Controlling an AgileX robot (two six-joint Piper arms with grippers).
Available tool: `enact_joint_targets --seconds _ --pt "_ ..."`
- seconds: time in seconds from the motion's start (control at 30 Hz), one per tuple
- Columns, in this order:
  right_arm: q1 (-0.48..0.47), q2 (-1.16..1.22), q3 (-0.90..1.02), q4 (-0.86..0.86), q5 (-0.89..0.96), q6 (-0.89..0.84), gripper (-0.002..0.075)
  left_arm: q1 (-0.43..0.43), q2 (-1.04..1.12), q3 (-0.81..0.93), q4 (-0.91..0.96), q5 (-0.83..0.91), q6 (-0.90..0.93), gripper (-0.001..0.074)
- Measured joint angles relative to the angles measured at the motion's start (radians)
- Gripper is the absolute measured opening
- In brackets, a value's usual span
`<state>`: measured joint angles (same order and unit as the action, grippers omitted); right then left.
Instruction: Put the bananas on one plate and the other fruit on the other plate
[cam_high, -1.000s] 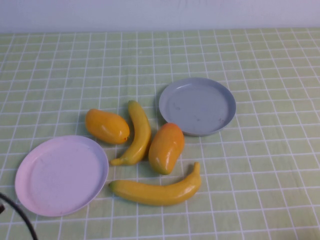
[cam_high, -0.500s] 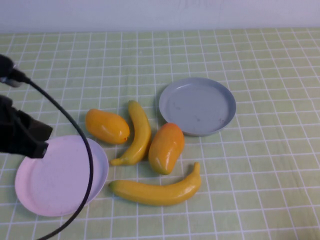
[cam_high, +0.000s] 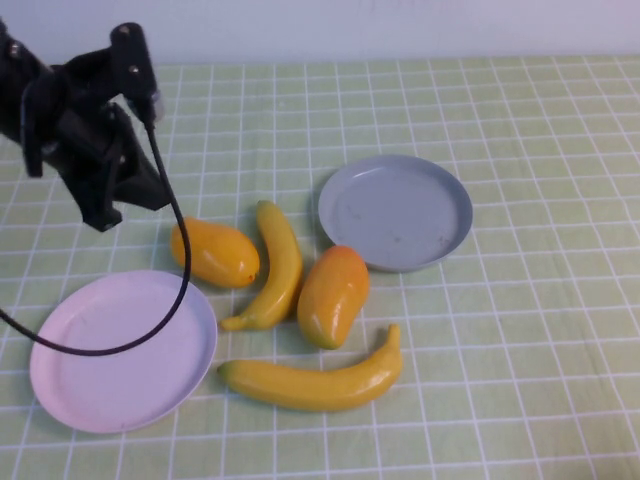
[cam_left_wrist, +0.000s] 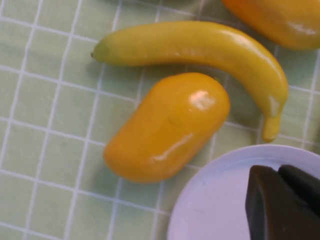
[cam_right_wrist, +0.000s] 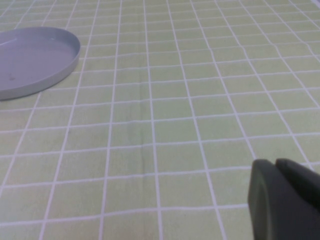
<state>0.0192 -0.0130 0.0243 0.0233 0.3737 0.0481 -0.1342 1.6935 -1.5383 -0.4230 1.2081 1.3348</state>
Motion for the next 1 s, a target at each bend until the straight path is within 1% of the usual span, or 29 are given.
enact_joint_targets --seconds 0.13,0.17,0.23,0.33,0.4,0.43,0.47,0.5,0.57,0.67,1.0 --pt "0.0 0.0 0.0 0.0 0.0 0.0 -0.0017 -0.066 0.095 -0.096 0.058 0.004 0.079 0.0013" --pt "0.0 0.0 0.0 0.0 0.0 0.0 -0.0017 -0.088 0.112 -0.11 0.081 0.004 0.087 0.0031" --pt "0.0 0.0 0.0 0.0 0.0 0.0 -0.0017 -0.129 0.142 -0.126 0.128 0.006 0.096 0.0097" --pt "0.0 0.0 0.0 0.0 0.0 0.0 -0.0017 -0.165 0.189 -0.128 0.18 -0.012 0.1 0.0282" --pt "0.0 0.0 0.0 0.0 0.0 0.0 -0.0017 -0.174 0.224 -0.128 0.202 -0.047 0.1 0.0438" --pt "0.0 0.0 0.0 0.0 0.0 0.0 -0.0017 -0.174 0.241 -0.128 0.211 -0.064 0.1 0.0502" --pt "0.0 0.0 0.0 0.0 0.0 0.0 -0.0017 -0.174 0.256 -0.128 0.219 -0.085 0.1 0.0548" --pt "0.0 0.0 0.0 0.0 0.0 0.0 -0.0017 -0.174 0.269 -0.128 0.223 -0.105 0.1 0.0578" --pt "0.0 0.0 0.0 0.0 0.0 0.0 -0.0017 -0.174 0.286 -0.128 0.232 -0.126 0.118 0.0606" --pt "0.0 0.0 0.0 0.0 0.0 0.0 -0.0017 -0.174 0.304 -0.13 0.235 -0.139 0.164 0.0623" --pt "0.0 0.0 0.0 0.0 0.0 0.0 -0.0017 -0.174 0.32 -0.132 0.253 -0.171 0.234 0.0629"
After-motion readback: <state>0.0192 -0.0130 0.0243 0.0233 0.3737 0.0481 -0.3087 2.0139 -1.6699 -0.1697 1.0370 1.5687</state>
